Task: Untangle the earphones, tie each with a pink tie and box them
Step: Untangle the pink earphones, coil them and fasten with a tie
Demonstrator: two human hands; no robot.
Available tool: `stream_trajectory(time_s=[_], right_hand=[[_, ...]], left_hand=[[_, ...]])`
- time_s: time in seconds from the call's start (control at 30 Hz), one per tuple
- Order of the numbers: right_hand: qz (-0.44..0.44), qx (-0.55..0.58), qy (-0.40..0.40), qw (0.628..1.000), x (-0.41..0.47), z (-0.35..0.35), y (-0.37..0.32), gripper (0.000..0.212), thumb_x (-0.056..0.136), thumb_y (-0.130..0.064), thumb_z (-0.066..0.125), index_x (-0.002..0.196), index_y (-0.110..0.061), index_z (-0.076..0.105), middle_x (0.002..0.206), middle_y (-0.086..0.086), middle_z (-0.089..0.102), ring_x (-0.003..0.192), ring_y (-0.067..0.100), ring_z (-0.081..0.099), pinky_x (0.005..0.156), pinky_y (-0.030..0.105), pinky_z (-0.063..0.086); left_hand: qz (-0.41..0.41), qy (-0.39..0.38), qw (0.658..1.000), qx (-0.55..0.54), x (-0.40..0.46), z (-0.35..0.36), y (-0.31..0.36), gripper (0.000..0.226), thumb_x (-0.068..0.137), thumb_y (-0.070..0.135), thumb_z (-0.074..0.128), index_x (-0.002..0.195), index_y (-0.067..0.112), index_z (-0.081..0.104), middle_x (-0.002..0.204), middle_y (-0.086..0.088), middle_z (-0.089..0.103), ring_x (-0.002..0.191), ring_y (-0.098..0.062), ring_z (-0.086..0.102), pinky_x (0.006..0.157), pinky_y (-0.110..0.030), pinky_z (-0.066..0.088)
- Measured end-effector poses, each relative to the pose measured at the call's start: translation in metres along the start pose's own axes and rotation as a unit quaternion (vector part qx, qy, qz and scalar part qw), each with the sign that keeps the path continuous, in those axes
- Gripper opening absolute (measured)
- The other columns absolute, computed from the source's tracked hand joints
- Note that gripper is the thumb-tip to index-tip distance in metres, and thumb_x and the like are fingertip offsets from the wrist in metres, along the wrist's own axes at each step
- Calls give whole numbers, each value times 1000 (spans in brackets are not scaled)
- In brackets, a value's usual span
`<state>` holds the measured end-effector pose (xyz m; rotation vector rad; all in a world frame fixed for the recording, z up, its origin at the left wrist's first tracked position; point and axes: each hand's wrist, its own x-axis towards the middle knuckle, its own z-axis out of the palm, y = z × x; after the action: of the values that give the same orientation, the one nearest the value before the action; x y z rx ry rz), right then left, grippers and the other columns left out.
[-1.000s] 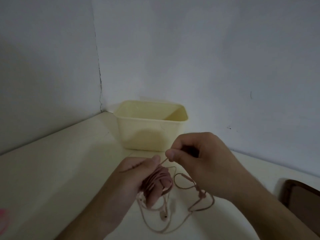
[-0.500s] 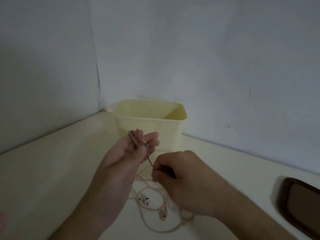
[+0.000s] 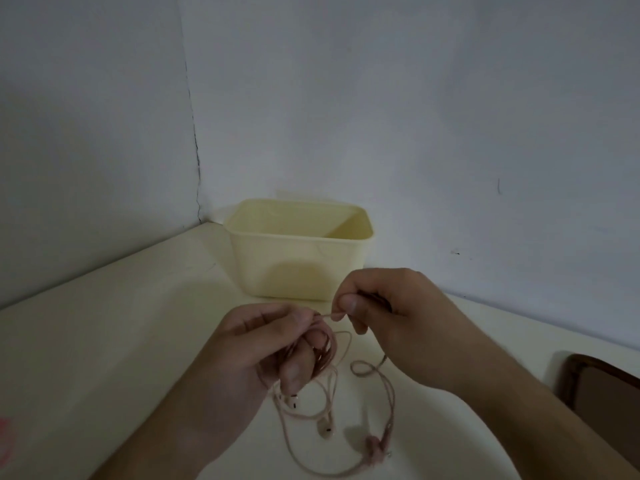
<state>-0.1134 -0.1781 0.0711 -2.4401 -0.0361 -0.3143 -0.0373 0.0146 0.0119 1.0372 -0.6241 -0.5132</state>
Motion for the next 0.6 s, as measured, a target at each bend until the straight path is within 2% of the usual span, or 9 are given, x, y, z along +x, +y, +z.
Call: stream_trajectory(time_s=[0.07,0.13,0.2,0.27,0.37,0.47,0.53,0.6], right_hand=[[4,8,-12,1000,1,4,2,33,108,-21,54,80,-32,69,73,-12,66,67,2,56,64,16,42],[19,38,-26,999,2,10,3,37,109,-18,51,77,-31,66,70,-12,64,63,2,54,63,19,41],[43,92,-38,994,3,16,1,37,110,-16,48,81,-26,68,67,-10,63,57,3,50,61,25,42],[58,131,-46,989,2,22,-1,35,110,-14,45,85,-22,68,66,-8,62,56,10,51,58,34,46],[79,174,-57,980,0,27,-5,34,111,-9,41,89,-14,67,70,1,66,55,21,59,50,35,53],[117,271,-81,952,-1,29,-7,33,110,-1,39,93,-2,67,75,12,67,61,27,65,48,33,55],[131,323,-77,934,-1,29,-7,31,108,5,37,95,6,65,77,17,65,62,30,63,49,35,56],[134,319,-66,936,0,28,-5,30,109,4,38,96,6,66,74,15,64,57,28,59,48,33,53]], left_hand=[[15,-11,997,-69,0,-1,1,35,87,26,79,87,-7,69,55,-11,47,51,-22,44,56,-25,46],[36,-16,991,-131,1,-4,1,37,82,25,83,95,-8,72,65,-12,56,59,-22,55,61,-26,52],[56,-26,983,-173,3,-6,3,34,86,18,74,105,-9,73,83,-16,67,77,-24,67,73,-28,58],[66,-37,978,-193,3,-7,4,40,90,14,67,118,-13,68,108,-23,70,98,-30,69,88,-33,59],[69,-29,979,-189,2,-5,4,61,82,18,82,132,-11,62,136,-29,63,122,-37,66,100,-35,55],[69,44,989,-119,3,-2,4,82,67,37,93,133,-2,64,140,-22,64,131,-33,63,99,-32,56],[87,60,988,-110,6,-8,3,82,76,35,87,142,-2,56,145,-21,61,137,-34,58,107,-37,52],[101,82,987,-97,8,-16,1,66,92,23,70,148,-4,49,149,-22,57,142,-35,52,118,-46,42]])
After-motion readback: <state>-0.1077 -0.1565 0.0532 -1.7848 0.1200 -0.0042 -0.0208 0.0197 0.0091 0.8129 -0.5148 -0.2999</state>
